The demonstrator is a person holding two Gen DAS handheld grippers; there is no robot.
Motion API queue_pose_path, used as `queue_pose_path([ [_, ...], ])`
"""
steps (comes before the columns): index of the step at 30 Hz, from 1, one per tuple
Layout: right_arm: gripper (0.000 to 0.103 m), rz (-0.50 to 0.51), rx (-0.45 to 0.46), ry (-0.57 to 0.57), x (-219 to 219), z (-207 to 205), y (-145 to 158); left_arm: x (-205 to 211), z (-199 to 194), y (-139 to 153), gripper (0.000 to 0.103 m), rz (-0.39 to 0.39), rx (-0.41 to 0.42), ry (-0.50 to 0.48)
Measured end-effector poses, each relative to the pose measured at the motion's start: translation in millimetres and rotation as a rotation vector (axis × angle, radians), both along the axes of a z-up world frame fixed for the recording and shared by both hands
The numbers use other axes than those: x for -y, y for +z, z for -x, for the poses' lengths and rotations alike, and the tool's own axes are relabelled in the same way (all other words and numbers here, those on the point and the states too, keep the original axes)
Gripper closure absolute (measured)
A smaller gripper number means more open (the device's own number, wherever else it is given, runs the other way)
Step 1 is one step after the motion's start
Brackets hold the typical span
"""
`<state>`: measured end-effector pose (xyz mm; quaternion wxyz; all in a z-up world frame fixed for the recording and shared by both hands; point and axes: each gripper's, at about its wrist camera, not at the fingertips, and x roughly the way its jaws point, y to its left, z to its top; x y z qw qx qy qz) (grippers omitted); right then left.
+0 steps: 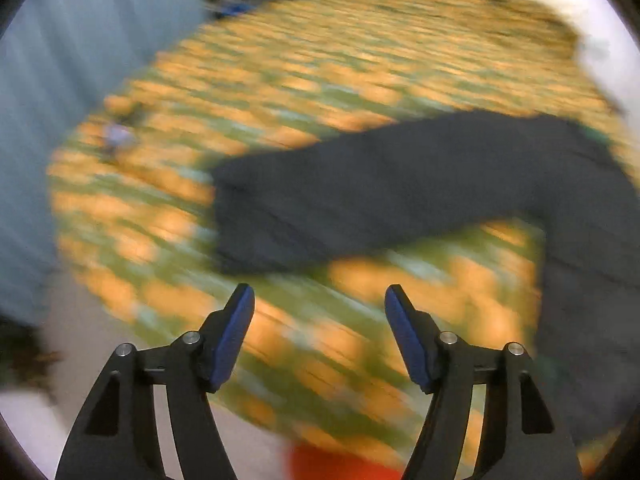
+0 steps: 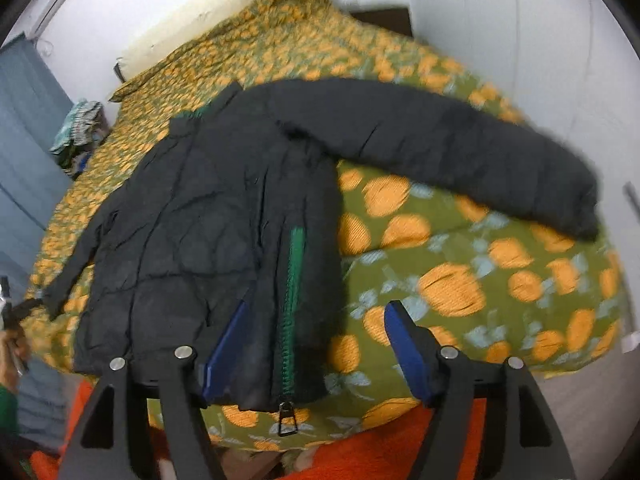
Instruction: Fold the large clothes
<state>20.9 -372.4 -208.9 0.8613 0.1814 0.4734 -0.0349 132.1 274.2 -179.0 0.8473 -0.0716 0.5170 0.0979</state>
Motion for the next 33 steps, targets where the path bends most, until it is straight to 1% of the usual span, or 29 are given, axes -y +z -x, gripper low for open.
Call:
queue_pose_path([
  [1, 0.031, -0.034, -0.016, 0.021, 0, -5, -8, 16, 6, -3, 0.025, 0.074, -0.012, -0.064],
  [2, 0.031, -0.052, -0.024, 0.036, -2, -8, -14, 33, 11, -7, 0.023, 0.128, -0.027, -0.121],
  [3, 0.031, -0.069, -0.035, 0.054, -2, -13, -21, 59, 16, -15, 0.023, 0.179, -0.050, -0.195],
  [4, 0.031, -0.078, -0.050, 0.061, -3, -18, -30, 80, 19, -22, 0.023, 0.202, -0.072, -0.249],
  [5, 0.032, -0.090, -0.063, 0.065, -2, -22, -38, 98, 20, -30, 0.023, 0.210, -0.093, -0.292],
  [6, 0.031, -0.111, -0.078, 0.069, 0, -26, -46, 121, 20, -41, 0.023, 0.199, -0.120, -0.345],
  [7, 0.031, -0.141, -0.090, 0.069, 2, -29, -54, 138, 20, -51, 0.023, 0.171, -0.142, -0.381],
  [9, 0.032, -0.211, -0.106, 0.081, 7, -33, -67, 163, 15, -70, 0.023, 0.128, -0.184, -0.420],
  [10, 0.042, -0.232, -0.115, 0.093, 7, -34, -71, 169, 13, -75, 0.027, 0.136, -0.196, -0.423],
  [11, 0.059, -0.235, -0.119, 0.116, 5, -35, -72, 172, 11, -79, 0.050, 0.155, -0.202, -0.420],
  [12, 0.081, -0.203, -0.124, 0.129, 3, -36, -70, 175, 9, -82, 0.067, 0.206, -0.214, -0.422],
  [13, 0.082, -0.160, -0.130, 0.143, -1, -37, -67, 177, 7, -84, 0.076, 0.221, -0.226, -0.413],
  [14, 0.083, -0.137, -0.128, 0.155, -4, -36, -63, 181, 7, -83, 0.082, 0.203, -0.227, -0.411],
  [16, 0.085, -0.094, -0.133, 0.168, -11, -34, -56, 194, 11, -81, 0.086, 0.136, -0.221, -0.450],
  [18, 0.085, -0.062, -0.144, 0.186, -17, -29, -51, 202, 17, -79, 0.087, 0.097, -0.226, -0.472],
  [22, 0.085, -0.061, -0.173, 0.182, -16, -16, -53, 208, 29, -85, 0.087, 0.087, -0.233, -0.484],
  [24, 0.085, -0.076, -0.175, 0.162, -14, -13, -61, 212, 28, -89, 0.086, 0.085, -0.224, -0.473],
  [26, 0.085, -0.084, -0.165, 0.140, -14, -15, -64, 214, 24, -90, 0.082, 0.071, -0.211, -0.466],
  [27, 0.083, -0.078, -0.159, 0.136, -16, -18, -63, 216, 28, -86, 0.081, 0.052, -0.200, -0.465],
  [28, 0.079, -0.067, -0.152, 0.136, -17, -17, -62, 218, 30, -81, 0.077, 0.034, -0.189, -0.462],
  [29, 0.075, -0.048, -0.150, 0.130, -17, -16, -59, 219, 34, -73, 0.070, 0.015, -0.169, -0.458],
  [30, 0.066, -0.033, -0.146, 0.123, -16, -12, -56, 215, 38, -64, 0.063, 0.009, -0.147, -0.456],
  [31, 0.057, -0.020, -0.140, 0.115, -15, -10, -50, 215, 40, -53, 0.046, 0.003, -0.114, -0.449],
  [32, 0.053, -0.003, -0.125, 0.099, -13, -7, -40, 215, 41, -41, 0.029, -0.005, -0.076, -0.437],
  [33, 0.047, 0.008, -0.112, 0.088, -12, -5, -34, 216, 43, -26, 0.024, -0.016, -0.020, -0.414],
])
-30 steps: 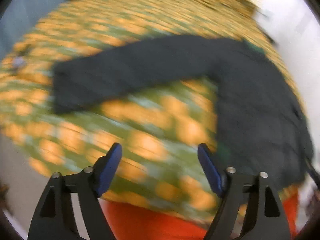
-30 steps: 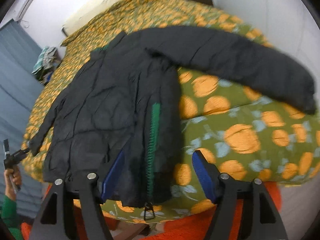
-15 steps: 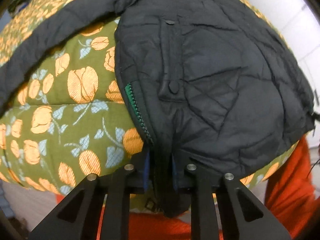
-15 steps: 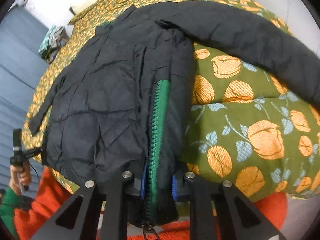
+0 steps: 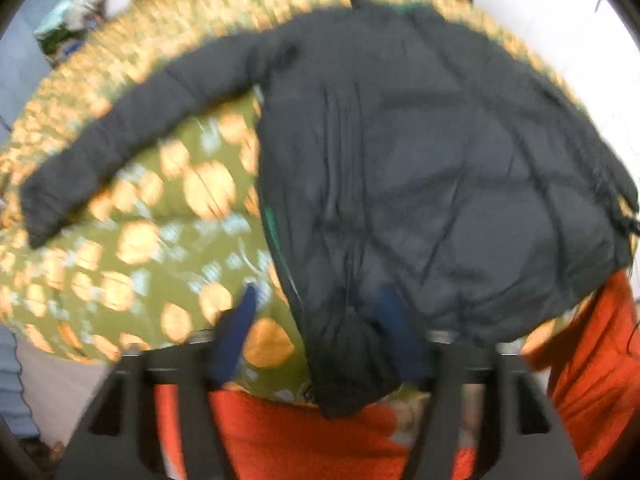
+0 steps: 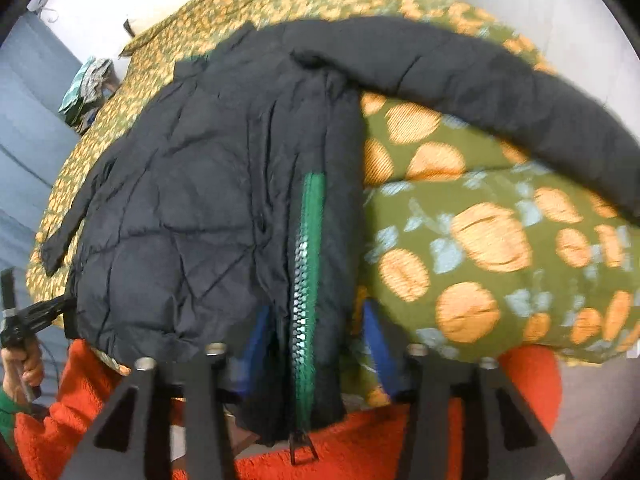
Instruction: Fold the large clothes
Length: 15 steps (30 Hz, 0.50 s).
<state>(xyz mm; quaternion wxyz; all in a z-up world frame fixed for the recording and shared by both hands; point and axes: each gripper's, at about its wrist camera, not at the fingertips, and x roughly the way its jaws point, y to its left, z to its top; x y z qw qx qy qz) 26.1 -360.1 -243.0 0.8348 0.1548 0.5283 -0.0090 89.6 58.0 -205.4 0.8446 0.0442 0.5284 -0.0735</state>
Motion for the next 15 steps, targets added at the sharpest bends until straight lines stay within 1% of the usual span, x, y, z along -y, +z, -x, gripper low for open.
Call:
queue_pose_path([
  [1, 0.046, 0.023, 0.031, -0.020, 3, 3, 12, 2, 1, 13, 0.019, 0.000, 0.051, 0.018],
  [3, 0.045, 0.059, 0.091, -0.047, 7, 9, 31, 3, 4, 39, 0.016, -0.005, 0.150, 0.049],
  [5, 0.040, 0.108, 0.154, -0.086, 9, 12, 48, 8, 4, 60, 0.006, 0.000, 0.231, 0.073],
  [6, 0.036, 0.137, 0.171, -0.110, 13, 13, 54, 12, 4, 72, 0.005, 0.010, 0.290, 0.085],
  [8, 0.036, 0.170, 0.218, -0.139, 16, 15, 61, 12, 9, 87, 0.004, 0.013, 0.372, 0.106],
  [9, 0.036, 0.166, 0.237, -0.144, 19, 16, 62, 13, 9, 94, 0.004, 0.015, 0.402, 0.106],
  [11, 0.036, 0.123, 0.240, -0.182, 32, 18, 58, 21, 4, 99, 0.003, 0.025, 0.416, 0.084],
  [12, 0.036, 0.083, 0.243, -0.220, 44, 20, 52, 28, -1, 96, 0.003, 0.026, 0.412, 0.071],
  [14, 0.036, 0.013, 0.259, -0.308, 70, 31, 38, 33, -10, 90, 0.003, 0.021, 0.391, 0.063],
  [15, 0.036, -0.018, 0.256, -0.375, 85, 37, 29, 36, -10, 84, 0.003, 0.027, 0.363, 0.060],
])
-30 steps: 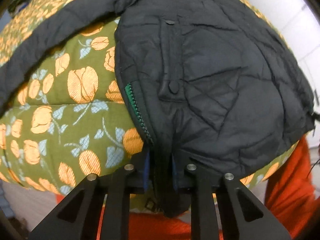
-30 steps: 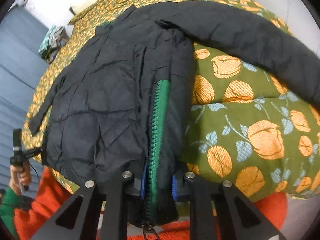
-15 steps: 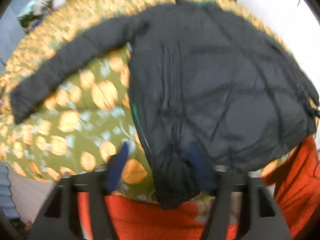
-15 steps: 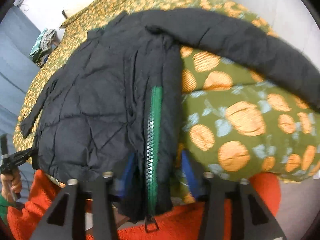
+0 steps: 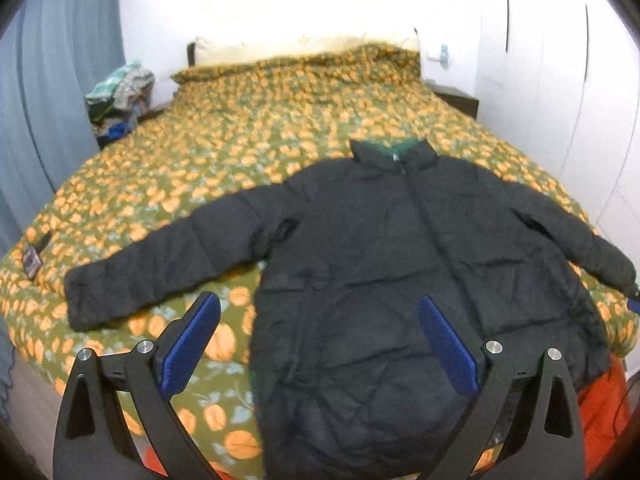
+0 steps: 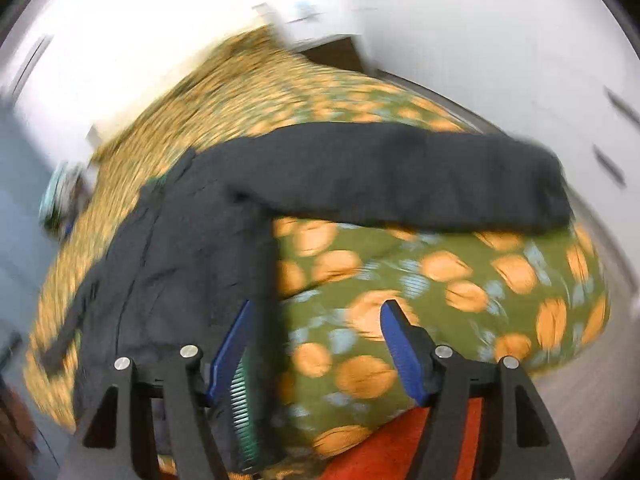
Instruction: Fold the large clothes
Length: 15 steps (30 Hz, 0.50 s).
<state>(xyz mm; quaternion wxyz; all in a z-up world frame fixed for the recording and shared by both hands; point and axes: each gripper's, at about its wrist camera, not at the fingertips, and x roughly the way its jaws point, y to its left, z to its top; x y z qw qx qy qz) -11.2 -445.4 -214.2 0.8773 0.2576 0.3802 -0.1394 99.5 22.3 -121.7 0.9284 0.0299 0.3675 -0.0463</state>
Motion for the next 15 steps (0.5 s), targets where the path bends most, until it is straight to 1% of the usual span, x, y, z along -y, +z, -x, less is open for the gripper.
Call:
queue_pose_path([
  [2, 0.036, -0.084, 0.023, -0.100, 27, 8, -16, 3, -4, -10, 0.004, 0.020, -0.056, -0.021],
  [4, 0.036, -0.131, 0.065, -0.160, 47, 13, -24, 10, -9, -17, 0.004, 0.033, -0.108, -0.038],
  [5, 0.036, -0.155, 0.101, -0.196, 61, 14, -28, 14, -7, -17, 0.003, 0.028, -0.116, -0.039],
  [6, 0.036, -0.168, 0.114, -0.214, 69, 14, -30, 18, -6, -19, 0.003, 0.014, -0.124, -0.043],
  [8, 0.036, -0.227, 0.136, -0.305, 96, 12, -43, 24, -5, -20, 0.003, -0.015, -0.130, -0.056],
  [11, 0.036, -0.304, 0.155, -0.435, 128, 8, -62, 27, -1, -17, 0.001, -0.042, -0.111, -0.055],
  [13, 0.036, -0.343, 0.191, -0.510, 145, 6, -69, 26, -1, -21, 0.001, -0.041, -0.122, -0.043],
  [15, 0.036, -0.379, 0.226, -0.590, 159, 4, -77, 21, -3, -27, 0.001, -0.024, -0.147, -0.023],
])
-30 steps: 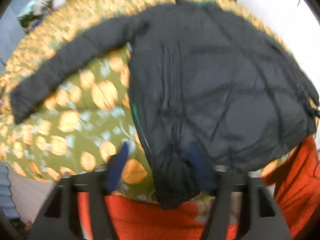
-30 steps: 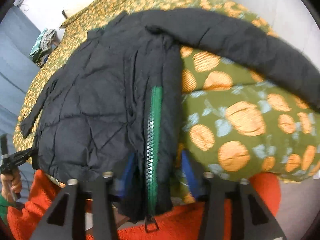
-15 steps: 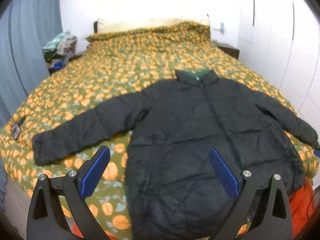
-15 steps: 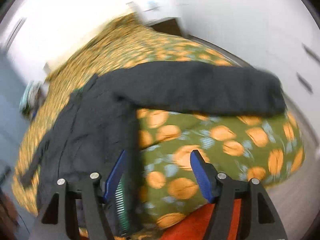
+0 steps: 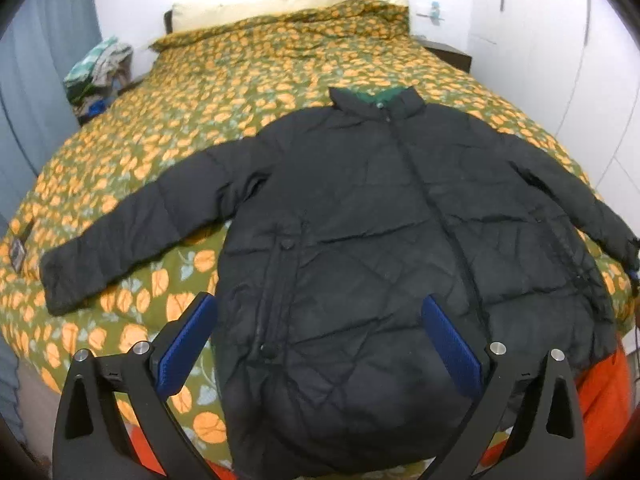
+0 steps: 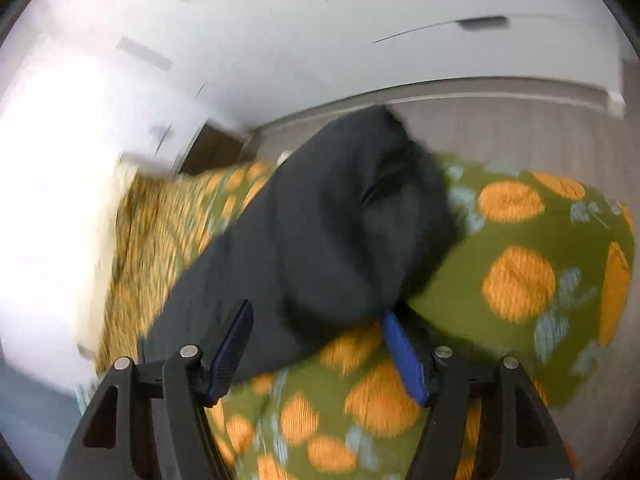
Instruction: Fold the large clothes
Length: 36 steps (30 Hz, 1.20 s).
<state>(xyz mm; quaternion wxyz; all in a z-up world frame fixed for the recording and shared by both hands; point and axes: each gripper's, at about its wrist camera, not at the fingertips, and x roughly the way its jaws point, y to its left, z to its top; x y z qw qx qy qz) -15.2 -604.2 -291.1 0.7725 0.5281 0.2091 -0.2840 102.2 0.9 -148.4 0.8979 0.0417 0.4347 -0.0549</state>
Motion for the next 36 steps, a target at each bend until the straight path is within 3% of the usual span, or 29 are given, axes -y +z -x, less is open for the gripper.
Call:
queue_pose_path([
  [2, 0.048, -0.010, 0.008, -0.044, 12, -7, -2, -4, -3, -6, 0.001, 0.007, -0.031, 0.022],
  [3, 0.080, 0.013, -0.022, -0.040, 12, -13, 1, -6, -4, -10, 0.001, 0.010, -0.051, 0.033],
  [4, 0.090, 0.052, -0.057, -0.025, 12, -22, 9, -8, -4, -12, 0.001, 0.014, -0.063, 0.038],
  [6, 0.092, 0.141, -0.047, 0.031, 0, -42, 38, -12, -3, -15, 0.001, 0.015, -0.067, 0.045],
  [9, 0.092, 0.305, 0.049, 0.193, -42, -85, 107, -15, -4, -19, 0.001, -0.001, -0.066, 0.055],
  [13, 0.092, 0.486, 0.178, 0.447, -135, -159, 189, -19, -9, -23, 0.001, 0.010, -0.083, 0.076],
  [17, 0.092, 0.603, 0.251, 0.660, -235, -237, 226, -28, -5, -18, 0.001, 0.046, -0.073, 0.108],
  [21, 0.092, 0.658, 0.243, 0.813, -326, -293, 212, -42, 4, -18, 0.001, 0.026, -0.064, 0.141],
  [25, 0.093, 0.706, 0.159, 0.968, -411, -336, 163, -68, 18, -20, 0.001, 0.012, -0.075, 0.196],
  [31, 0.093, 0.745, 0.002, 1.123, -487, -333, 92, -99, 32, -27, 0.001, -0.002, -0.109, 0.272],
  [36, 0.092, 0.786, -0.077, 1.198, -512, -327, 64, -110, 39, -32, 0.001, 0.001, -0.118, 0.306],
])
